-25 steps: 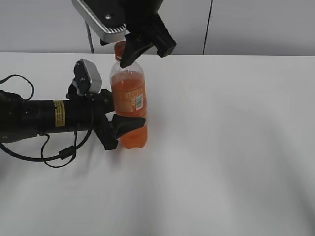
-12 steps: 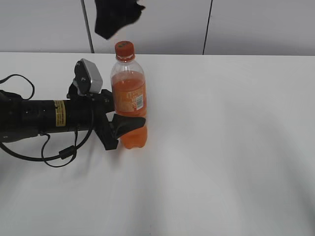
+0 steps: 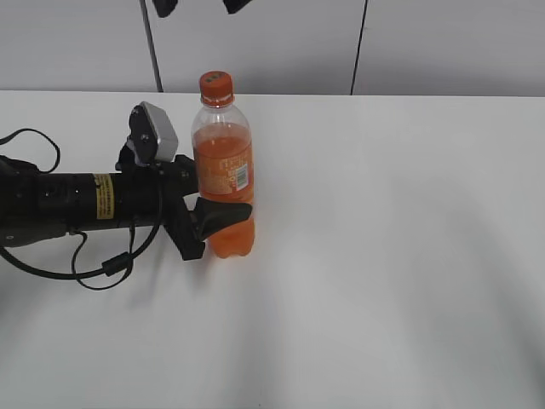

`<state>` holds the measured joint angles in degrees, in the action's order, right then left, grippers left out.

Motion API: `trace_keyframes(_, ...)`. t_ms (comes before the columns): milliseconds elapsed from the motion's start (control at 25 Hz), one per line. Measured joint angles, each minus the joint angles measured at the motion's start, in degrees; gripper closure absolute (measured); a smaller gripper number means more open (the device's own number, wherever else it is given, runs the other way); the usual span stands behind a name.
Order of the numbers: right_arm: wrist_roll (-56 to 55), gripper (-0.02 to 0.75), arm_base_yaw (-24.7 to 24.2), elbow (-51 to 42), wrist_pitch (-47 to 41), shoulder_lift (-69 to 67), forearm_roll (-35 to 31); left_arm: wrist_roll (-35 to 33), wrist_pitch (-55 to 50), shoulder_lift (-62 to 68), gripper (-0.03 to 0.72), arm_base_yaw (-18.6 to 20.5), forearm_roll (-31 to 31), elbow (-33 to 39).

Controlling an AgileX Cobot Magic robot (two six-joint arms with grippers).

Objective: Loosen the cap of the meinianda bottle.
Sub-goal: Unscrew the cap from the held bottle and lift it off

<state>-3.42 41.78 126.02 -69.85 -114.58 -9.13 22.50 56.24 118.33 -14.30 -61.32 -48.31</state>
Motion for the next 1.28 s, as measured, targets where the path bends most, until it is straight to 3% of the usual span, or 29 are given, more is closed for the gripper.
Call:
trace_keyframes(320, -0.17, 0.248, 0.00, -4.03, 0.00, 0.00, 2.60, 0.00, -0.08, 0.00, 0.279, 0.00, 0.00, 0.00)
trace_keyframes(920, 0.58, 0.260, 0.00, -5.35, 0.00, -3.98, 2.61, 0.00, -0.13, 0.00, 0.279, -0.05, 0.00, 0.00)
trace_keyframes(1280, 2.85, 0.364, 0.00, -5.35, 0.00, -3.98, 2.87, 0.00, -0.13, 0.00, 0.279, -0.05, 0.00, 0.00)
